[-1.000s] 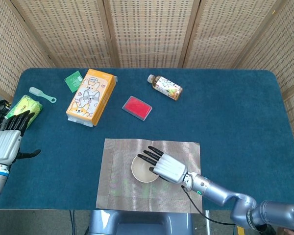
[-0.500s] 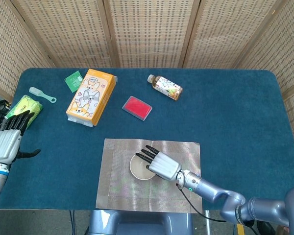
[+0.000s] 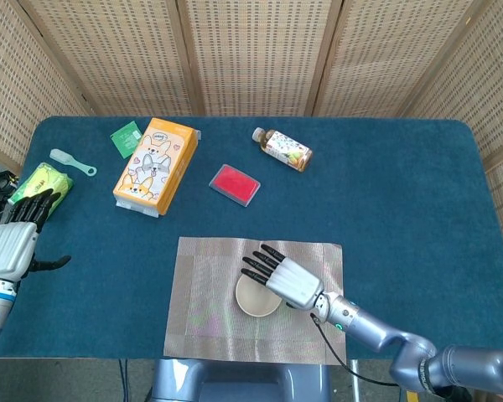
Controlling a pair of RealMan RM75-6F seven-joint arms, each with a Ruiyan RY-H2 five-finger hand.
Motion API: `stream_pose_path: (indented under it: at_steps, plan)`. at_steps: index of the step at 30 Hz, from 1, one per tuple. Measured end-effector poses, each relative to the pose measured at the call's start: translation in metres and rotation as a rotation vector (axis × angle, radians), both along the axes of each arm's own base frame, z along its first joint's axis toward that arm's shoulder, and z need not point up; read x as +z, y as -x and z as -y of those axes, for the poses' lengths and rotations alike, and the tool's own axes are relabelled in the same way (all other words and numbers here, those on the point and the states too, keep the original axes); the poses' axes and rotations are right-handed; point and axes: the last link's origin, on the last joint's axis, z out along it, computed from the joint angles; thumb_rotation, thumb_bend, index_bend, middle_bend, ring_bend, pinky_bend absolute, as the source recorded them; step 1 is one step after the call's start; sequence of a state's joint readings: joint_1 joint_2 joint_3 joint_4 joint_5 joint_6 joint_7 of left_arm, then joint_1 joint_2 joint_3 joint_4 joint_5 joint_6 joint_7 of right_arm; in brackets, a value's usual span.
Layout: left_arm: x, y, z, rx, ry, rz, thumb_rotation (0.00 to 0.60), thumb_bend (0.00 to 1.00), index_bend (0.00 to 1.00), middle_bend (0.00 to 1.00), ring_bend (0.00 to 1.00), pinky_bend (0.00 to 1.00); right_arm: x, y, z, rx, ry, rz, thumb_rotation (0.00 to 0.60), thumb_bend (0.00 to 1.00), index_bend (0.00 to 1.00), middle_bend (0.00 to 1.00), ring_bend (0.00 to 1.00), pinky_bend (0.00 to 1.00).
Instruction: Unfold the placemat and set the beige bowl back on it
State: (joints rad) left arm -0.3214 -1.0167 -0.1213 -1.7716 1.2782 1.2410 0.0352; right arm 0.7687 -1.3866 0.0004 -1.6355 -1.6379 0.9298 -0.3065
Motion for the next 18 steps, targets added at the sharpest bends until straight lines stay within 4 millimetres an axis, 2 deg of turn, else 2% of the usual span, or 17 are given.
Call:
stream_pose_path:
  at_steps: [5,12,16,18]
  plan:
    - [0.003,0.001,0.008,-0.013,-0.014,-0.001,0.6,0.0,0.0,0.0,0.0,0.0,0.036,0.019,-0.008,-0.03,0.098,0.057,0.6,0.0,0.0,0.0,0.0,0.0]
    - [0.006,0.006,0.035,-0.023,-0.055,-0.006,0.6,0.0,0.0,0.0,0.0,0.0,0.11,0.08,-0.032,-0.191,0.365,0.175,0.6,0.0,0.0,0.0,0.0,0.0]
    - [0.009,0.016,0.057,-0.004,-0.09,-0.014,0.6,0.0,0.0,0.0,0.0,0.0,0.141,0.117,-0.053,-0.352,0.5,0.236,0.6,0.0,0.0,0.0,0.0,0.0]
    - [0.01,0.022,0.069,0.008,-0.109,-0.022,0.6,0.0,0.0,0.0,0.0,0.0,0.15,0.132,-0.062,-0.429,0.547,0.269,0.6,0.0,0.0,0.0,0.0,0.0]
